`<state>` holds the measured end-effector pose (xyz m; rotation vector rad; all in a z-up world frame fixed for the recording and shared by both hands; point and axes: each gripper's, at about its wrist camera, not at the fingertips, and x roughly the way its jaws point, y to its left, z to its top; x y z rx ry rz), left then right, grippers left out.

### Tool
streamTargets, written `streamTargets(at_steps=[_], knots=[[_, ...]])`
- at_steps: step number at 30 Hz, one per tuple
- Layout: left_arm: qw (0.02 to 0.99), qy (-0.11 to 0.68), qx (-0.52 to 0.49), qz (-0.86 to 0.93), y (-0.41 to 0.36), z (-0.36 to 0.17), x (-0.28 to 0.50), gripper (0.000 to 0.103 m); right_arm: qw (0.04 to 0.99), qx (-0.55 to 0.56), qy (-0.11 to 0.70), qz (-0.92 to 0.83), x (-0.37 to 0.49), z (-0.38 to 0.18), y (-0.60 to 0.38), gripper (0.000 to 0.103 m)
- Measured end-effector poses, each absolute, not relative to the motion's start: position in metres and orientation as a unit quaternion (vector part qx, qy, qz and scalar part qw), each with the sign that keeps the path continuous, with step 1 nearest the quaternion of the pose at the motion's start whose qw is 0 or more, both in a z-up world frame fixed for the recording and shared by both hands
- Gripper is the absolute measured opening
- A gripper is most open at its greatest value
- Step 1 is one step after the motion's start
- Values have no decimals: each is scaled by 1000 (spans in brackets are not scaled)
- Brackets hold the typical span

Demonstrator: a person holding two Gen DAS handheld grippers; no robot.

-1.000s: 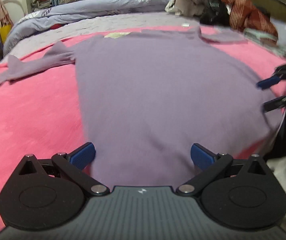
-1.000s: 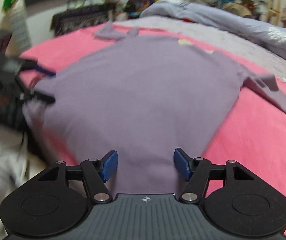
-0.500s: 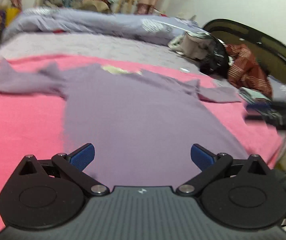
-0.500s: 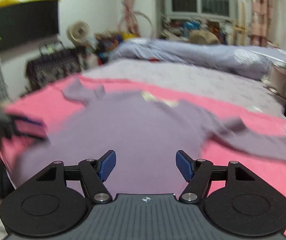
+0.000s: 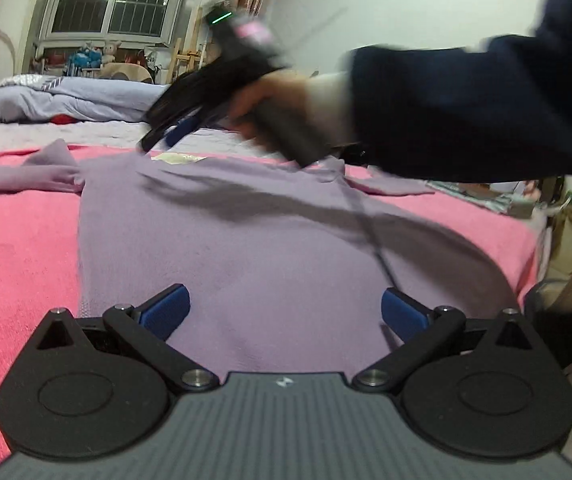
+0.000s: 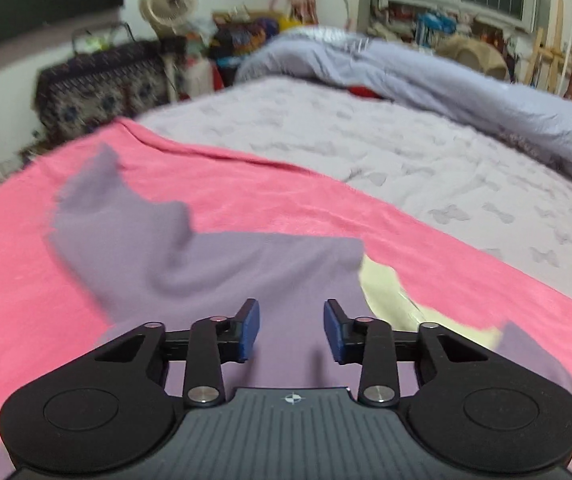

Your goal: Fold clothes

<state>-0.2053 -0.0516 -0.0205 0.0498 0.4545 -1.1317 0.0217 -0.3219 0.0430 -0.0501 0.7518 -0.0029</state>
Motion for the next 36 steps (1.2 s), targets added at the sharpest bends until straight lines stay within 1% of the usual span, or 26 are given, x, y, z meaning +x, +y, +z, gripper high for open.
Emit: streamTargets(at_steps=[1, 3, 7, 9, 10, 11, 14, 16, 18, 19, 20, 21, 22, 23, 27, 31, 34, 36], knots=[[818, 213, 19, -534, -50, -21, -204, 102, 930, -27, 367, -9, 36, 34, -320, 30], [816, 211, 13, -537, -50, -22, -203, 102, 929, -31, 367, -24, 64, 17, -317, 30], [809, 214, -3, -547, -45, -25, -196, 102, 929, -25, 358, -88, 101, 8, -318, 37], [807, 214, -7, -550, -47, -28, -193, 102, 939, -19, 336, -72, 96, 16, -314, 39], [807, 213, -7, -550, -48, -29, -193, 102, 945, -8, 323, -49, 88, 22, -311, 48], [807, 213, -6, -550, -48, -29, -193, 102, 949, 5, 313, -23, 81, 27, -308, 60], [807, 212, -8, -551, -50, -31, -191, 102, 949, 18, 312, 43, 63, 33, -290, 73], [807, 213, -10, -550, -50, -31, -191, 102, 945, -3, 322, 61, 60, 30, -273, 76], [808, 213, -11, -550, -50, -31, -192, 102, 941, -21, 333, 66, 63, 21, -257, 76], [808, 213, -12, -550, -50, -32, -192, 102, 938, -20, 339, 67, 66, 16, -251, 73], [808, 214, -12, -550, -50, -32, -192, 102, 935, -18, 347, 65, 68, 10, -245, 52], [808, 214, -12, -550, -49, -32, -193, 102, 931, -17, 359, 56, 72, 5, -239, 34], [808, 214, -12, -549, -49, -32, -193, 102, 931, -16, 362, 47, 73, 1, -234, 15], [808, 214, -12, -549, -49, -32, -192, 102, 934, -16, 354, 37, 74, 2, -230, 8], [808, 214, -13, -549, -49, -32, -192, 102, 947, 4, 320, 16, 84, 22, -225, 7], [807, 215, -15, -549, -48, -31, -191, 102, 949, 30, 313, 18, 100, 32, -223, 7], [807, 215, -15, -549, -48, -31, -190, 102, 948, 36, 317, 18, 114, 23, -221, 7], [807, 215, -16, -549, -48, -30, -190, 102, 937, 45, 346, 11, 130, 6, -221, 6]])
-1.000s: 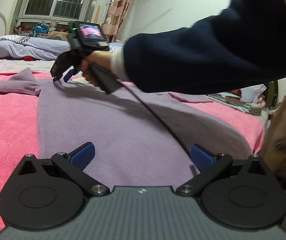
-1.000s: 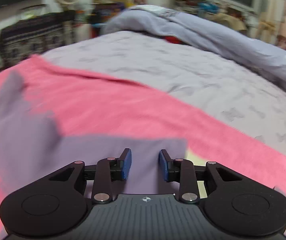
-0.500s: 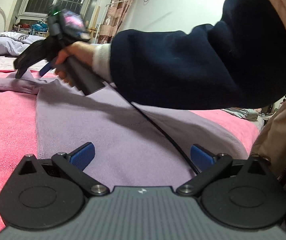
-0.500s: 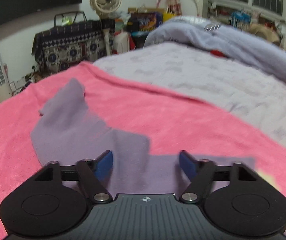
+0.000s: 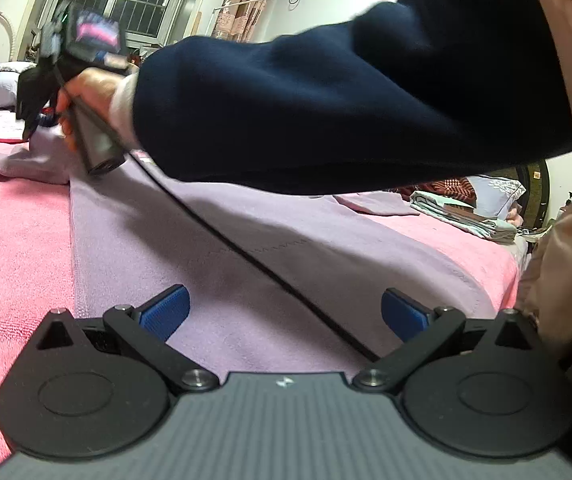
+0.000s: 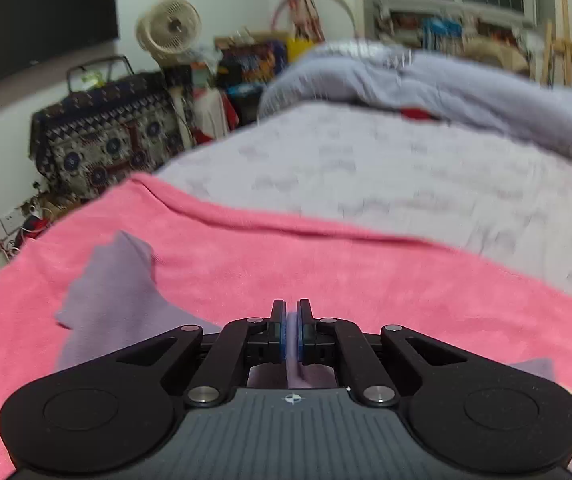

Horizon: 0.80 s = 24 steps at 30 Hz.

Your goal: Fold clothes

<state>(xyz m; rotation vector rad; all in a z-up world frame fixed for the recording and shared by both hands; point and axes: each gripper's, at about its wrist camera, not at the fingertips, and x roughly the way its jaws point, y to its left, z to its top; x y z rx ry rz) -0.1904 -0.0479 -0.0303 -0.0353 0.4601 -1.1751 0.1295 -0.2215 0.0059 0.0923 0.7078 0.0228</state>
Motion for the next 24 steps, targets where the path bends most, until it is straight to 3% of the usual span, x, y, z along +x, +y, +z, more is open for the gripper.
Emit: streamTargets(at_steps=[3, 6, 8, 9, 14, 24], knots=[[807, 215, -17, -550, -47, -30, -190, 102, 935, 47, 352, 17, 133, -5, -223, 7], [807, 214, -17, -550, -49, -30, -189, 102, 943, 67, 323, 38, 119, 12, -236, 20], [807, 214, -17, -550, -50, -31, -189, 102, 948, 81, 303, 51, 110, 23, -245, 59], [807, 215, -17, -550, -50, -31, -189, 102, 951, 91, 290, 56, 105, 28, -251, 63], [806, 217, -24, -551, -52, -30, -186, 102, 959, 71, 268, 51, 88, 51, -258, 63], [801, 226, -39, -553, -55, -30, -184, 102, 912, -255, 255, 193, 80, 40, -61, 62]])
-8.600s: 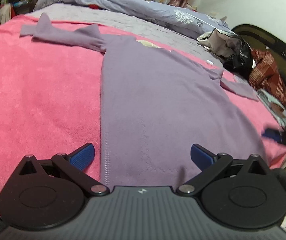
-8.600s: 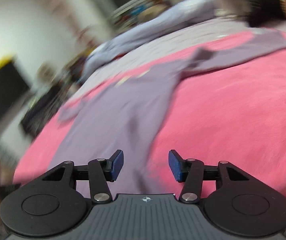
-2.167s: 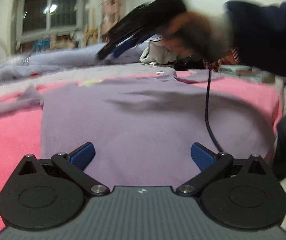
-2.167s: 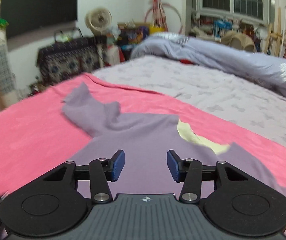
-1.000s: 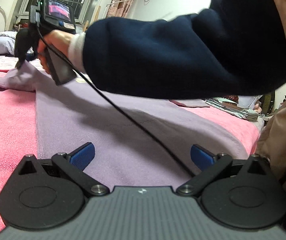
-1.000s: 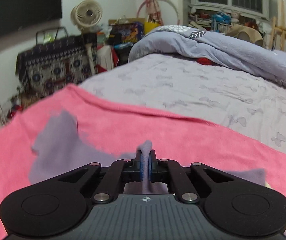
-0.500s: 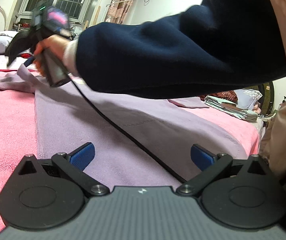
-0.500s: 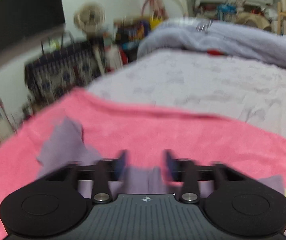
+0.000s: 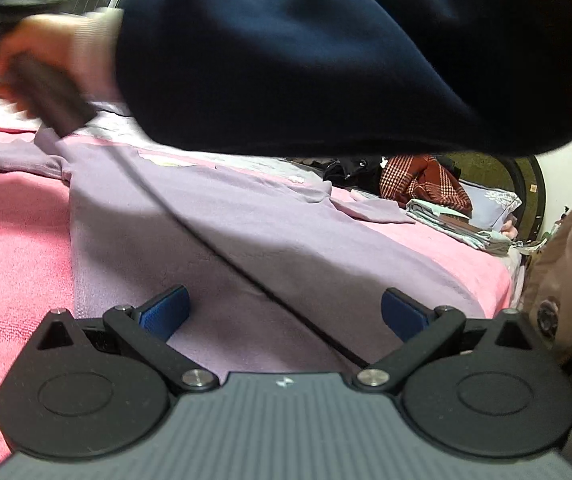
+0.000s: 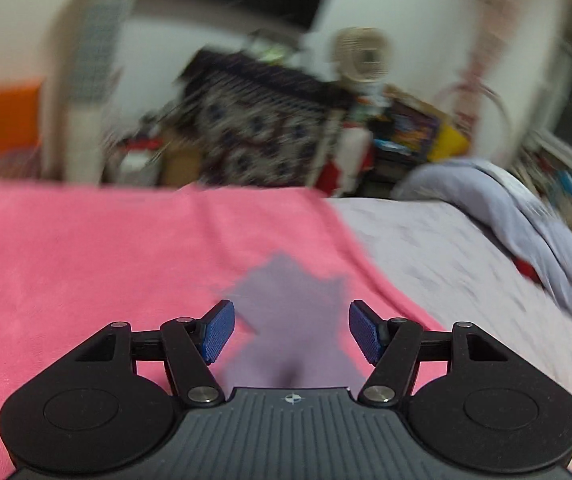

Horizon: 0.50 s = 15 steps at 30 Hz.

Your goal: Fold clothes

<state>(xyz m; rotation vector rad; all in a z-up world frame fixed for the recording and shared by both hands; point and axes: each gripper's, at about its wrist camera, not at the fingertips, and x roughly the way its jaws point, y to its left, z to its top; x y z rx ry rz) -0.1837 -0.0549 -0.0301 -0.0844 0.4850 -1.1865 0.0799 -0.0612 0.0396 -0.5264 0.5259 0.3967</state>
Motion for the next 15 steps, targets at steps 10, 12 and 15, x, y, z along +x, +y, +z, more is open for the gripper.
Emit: streamTargets(at_steps=[10, 12, 15], knots=[[795, 233, -52, -557, -57, -31, -178, 102, 857, -466, 192, 109, 100, -28, 1, 40], [796, 234, -52, -557, -58, -30, -179, 102, 845, -484, 193, 116, 103, -39, 9, 20], [792, 236, -51, -560, -82, -27, -180, 102, 842, -488, 198, 114, 111, -52, 15, 9]])
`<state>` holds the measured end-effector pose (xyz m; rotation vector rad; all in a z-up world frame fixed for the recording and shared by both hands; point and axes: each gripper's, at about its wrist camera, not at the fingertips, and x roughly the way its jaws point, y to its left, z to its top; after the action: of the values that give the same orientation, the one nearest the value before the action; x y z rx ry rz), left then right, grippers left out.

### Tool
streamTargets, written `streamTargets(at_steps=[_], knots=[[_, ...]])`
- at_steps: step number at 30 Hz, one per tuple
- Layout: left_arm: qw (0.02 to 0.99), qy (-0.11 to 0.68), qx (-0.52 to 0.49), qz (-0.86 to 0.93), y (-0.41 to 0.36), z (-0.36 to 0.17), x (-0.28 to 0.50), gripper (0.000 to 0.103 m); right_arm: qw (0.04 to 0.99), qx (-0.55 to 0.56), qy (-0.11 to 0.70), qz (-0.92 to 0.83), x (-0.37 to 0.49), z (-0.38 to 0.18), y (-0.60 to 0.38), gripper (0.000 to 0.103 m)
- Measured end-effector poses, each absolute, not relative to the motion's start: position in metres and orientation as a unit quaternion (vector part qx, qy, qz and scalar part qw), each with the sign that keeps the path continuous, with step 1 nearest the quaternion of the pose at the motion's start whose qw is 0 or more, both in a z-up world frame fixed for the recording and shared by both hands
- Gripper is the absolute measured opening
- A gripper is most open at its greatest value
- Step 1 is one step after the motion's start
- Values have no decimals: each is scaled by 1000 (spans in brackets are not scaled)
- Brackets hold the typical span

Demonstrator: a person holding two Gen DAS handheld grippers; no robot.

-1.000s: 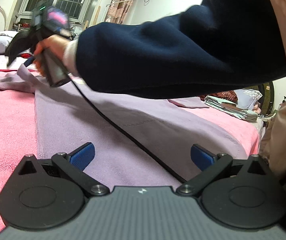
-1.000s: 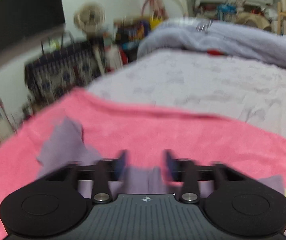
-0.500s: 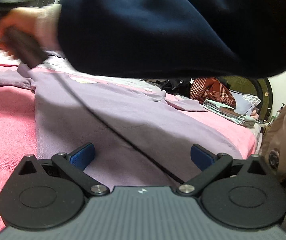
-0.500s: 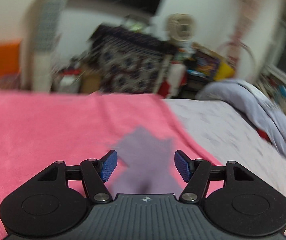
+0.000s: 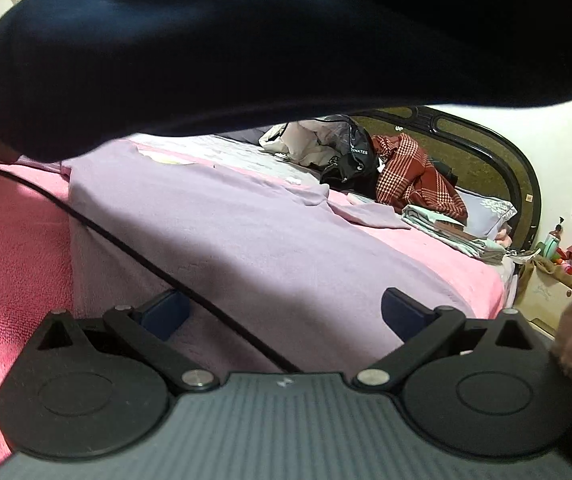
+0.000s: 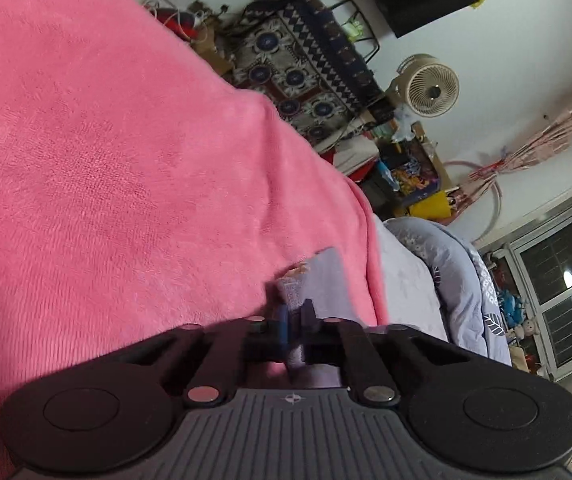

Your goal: Fold clothes

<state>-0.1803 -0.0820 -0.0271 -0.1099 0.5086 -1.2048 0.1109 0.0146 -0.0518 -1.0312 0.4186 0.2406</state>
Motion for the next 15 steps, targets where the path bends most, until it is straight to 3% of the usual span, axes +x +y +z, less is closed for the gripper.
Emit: streamTargets(at_steps=[7, 15], knots=[[792, 236, -50, -561, -88, -26, -182, 102, 893, -398, 188, 95, 115, -12, -1, 7], [794, 236, -45, -559, -82, -24, -184, 102, 964, -220, 143, 45, 96, 129, -75, 7]])
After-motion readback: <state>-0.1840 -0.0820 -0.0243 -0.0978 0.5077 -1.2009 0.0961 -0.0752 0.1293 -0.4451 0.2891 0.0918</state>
